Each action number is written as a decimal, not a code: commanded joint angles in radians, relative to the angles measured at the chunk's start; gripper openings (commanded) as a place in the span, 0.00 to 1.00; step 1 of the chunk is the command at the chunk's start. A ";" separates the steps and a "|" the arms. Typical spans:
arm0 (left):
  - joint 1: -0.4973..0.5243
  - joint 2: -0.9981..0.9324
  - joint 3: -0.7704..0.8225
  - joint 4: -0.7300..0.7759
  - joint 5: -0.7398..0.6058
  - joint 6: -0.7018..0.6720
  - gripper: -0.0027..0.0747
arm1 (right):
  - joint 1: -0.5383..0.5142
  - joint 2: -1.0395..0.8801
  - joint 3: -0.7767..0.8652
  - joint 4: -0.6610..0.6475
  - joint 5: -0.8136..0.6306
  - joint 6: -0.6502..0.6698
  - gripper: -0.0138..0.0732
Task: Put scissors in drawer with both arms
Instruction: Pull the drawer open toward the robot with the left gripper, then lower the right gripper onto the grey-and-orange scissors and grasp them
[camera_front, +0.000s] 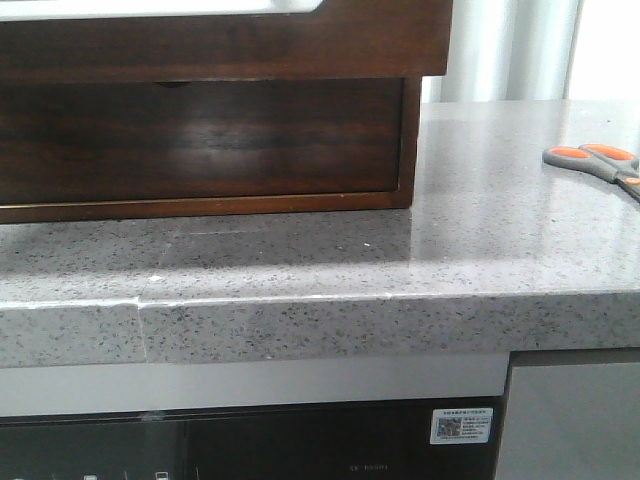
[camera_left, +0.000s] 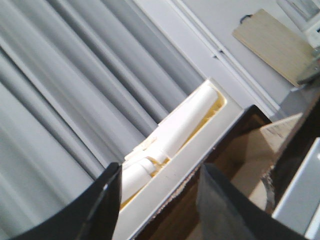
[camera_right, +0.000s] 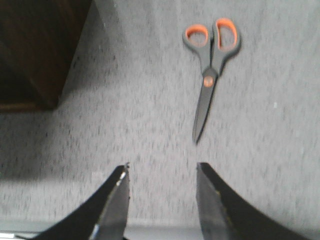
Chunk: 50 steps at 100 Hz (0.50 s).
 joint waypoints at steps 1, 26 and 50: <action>-0.007 -0.025 -0.028 -0.110 -0.027 -0.016 0.43 | -0.005 0.081 -0.110 -0.017 -0.047 -0.014 0.45; -0.007 -0.097 -0.028 -0.252 0.066 -0.016 0.43 | -0.005 0.394 -0.391 -0.019 0.182 -0.014 0.46; -0.007 -0.119 -0.028 -0.269 0.121 -0.016 0.43 | -0.005 0.635 -0.619 -0.127 0.303 -0.014 0.46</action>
